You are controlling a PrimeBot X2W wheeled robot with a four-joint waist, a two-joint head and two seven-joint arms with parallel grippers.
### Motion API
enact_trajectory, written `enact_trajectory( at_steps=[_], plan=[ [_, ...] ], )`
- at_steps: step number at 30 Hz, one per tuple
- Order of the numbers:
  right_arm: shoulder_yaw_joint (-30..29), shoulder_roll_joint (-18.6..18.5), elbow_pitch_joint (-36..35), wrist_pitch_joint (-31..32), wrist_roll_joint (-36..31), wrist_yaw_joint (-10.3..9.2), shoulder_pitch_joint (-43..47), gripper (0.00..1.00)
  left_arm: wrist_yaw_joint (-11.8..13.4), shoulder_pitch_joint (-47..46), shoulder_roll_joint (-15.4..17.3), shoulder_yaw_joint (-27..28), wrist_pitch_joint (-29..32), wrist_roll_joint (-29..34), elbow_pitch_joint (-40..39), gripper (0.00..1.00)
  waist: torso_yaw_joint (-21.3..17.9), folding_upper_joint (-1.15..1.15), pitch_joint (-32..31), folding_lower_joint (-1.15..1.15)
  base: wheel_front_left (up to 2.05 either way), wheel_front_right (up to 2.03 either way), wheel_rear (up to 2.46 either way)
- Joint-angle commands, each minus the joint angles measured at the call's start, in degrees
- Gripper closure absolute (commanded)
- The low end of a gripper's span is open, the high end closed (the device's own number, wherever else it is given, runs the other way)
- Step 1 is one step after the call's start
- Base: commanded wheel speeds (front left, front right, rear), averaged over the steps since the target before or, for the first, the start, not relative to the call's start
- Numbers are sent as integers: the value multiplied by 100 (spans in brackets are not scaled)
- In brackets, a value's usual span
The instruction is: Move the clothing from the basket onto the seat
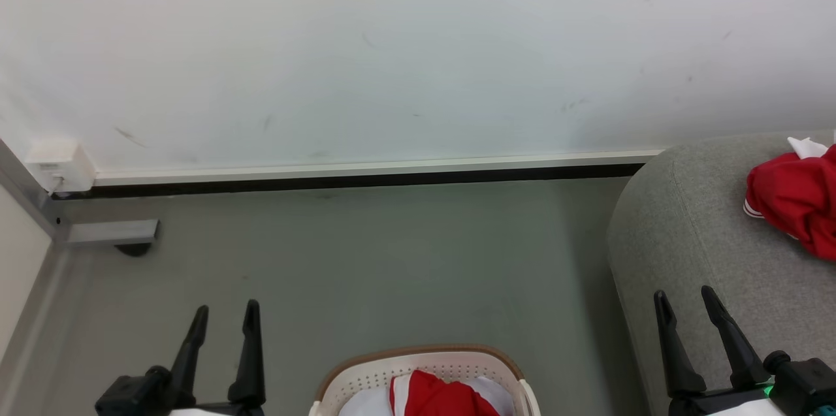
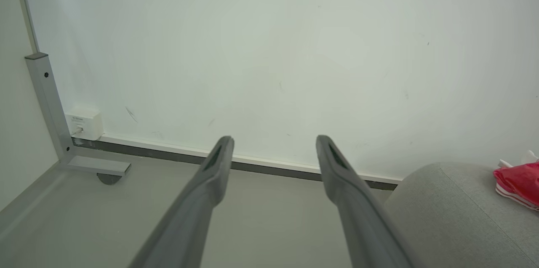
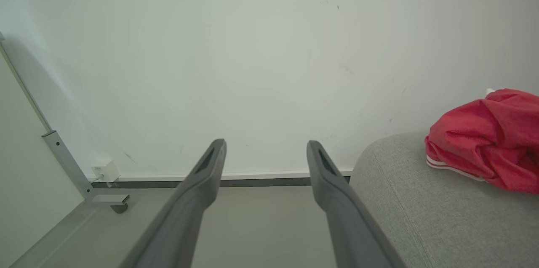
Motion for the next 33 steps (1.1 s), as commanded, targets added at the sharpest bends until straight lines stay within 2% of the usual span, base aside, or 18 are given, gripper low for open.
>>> enact_trajectory(
  at_steps=[1, 10, 17, 23, 28, 33],
  plan=[
    [17, -24, 18, -44, 22, -14, -66, 0, -43, 83, -28, 51, -4, 59, 36, 0, -10, 0, -6, 0, 0, 0, 0],
    [63, 84, -12, -50, 228, -14, -263, 0, -374, -142, -265, 91, -4, 292, 266, 0, -211, 0, 194, 0, 0, 0, 0],
    [51, 23, -211, -25, 341, -14, -617, 0, -649, -682, -330, -296, 13, 473, 780, 0, -396, 0, 644, 0, 0, 0, 0],
    [-59, -96, -533, -52, 301, -14, -1205, 0, -939, -1491, -331, -849, 119, 718, 1613, 0, -633, 0, 1322, 0, 0, 0, 0],
    [-171, 100, -918, -95, 677, -14, -1798, 0, -1050, -2150, -228, -1234, 124, 934, 2318, 0, -885, 0, 2003, 0, 0, 0, 0],
    [-177, 196, -1227, -103, 687, -14, -2338, 0, -1114, -2835, -203, -1595, 186, 1019, 3087, 0, -1130, 0, 2740, 0, 0, 0, 0]
  ],
)
